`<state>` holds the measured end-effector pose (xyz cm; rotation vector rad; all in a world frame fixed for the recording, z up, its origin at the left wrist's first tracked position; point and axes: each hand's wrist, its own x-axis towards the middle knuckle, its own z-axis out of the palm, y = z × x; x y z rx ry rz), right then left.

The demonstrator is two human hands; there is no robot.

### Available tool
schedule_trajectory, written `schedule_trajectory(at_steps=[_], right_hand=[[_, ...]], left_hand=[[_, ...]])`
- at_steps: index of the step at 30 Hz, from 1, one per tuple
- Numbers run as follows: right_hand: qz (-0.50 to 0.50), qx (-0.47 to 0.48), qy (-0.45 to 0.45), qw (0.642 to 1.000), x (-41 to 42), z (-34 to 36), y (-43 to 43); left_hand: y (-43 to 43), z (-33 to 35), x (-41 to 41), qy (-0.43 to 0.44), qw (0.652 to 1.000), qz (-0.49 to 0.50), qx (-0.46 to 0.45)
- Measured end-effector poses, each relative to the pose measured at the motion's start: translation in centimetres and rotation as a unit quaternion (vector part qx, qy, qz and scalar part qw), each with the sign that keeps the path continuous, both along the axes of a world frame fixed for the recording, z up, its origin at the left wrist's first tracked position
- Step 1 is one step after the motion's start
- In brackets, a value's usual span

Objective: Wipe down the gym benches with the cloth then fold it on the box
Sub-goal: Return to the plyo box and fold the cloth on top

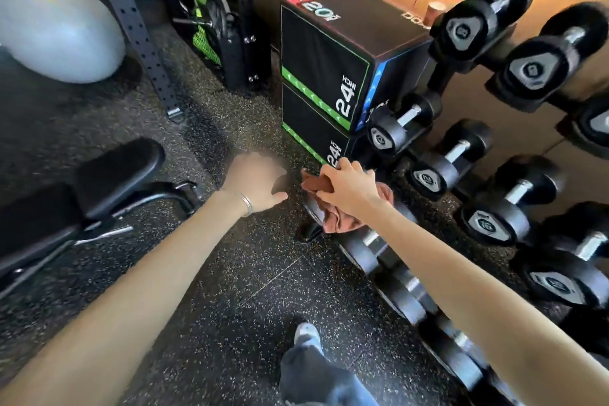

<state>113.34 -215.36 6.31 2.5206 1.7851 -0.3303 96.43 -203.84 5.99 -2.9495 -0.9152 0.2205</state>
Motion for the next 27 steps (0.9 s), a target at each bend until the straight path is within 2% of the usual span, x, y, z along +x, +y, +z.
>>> schedule_trajectory(at_steps=[5,13,27], right_hand=[[0.029,-0.002,-0.035,0.999,3.3,-0.2,5.4],[0.028,-0.021,-0.023,0.999,5.6,-1.9,13.1],[-0.083,0.013,-0.020,0.996,5.8,-1.4,31.0]], left_hand=[[4.4,-0.1,2.8,-0.011,1.000,0.018,0.011],[11.7,-2.6,5.0,-0.017,1.000,0.015,0.007],[32.2,-2.0,7.9,-0.020,0.995,-0.099,0.028]])
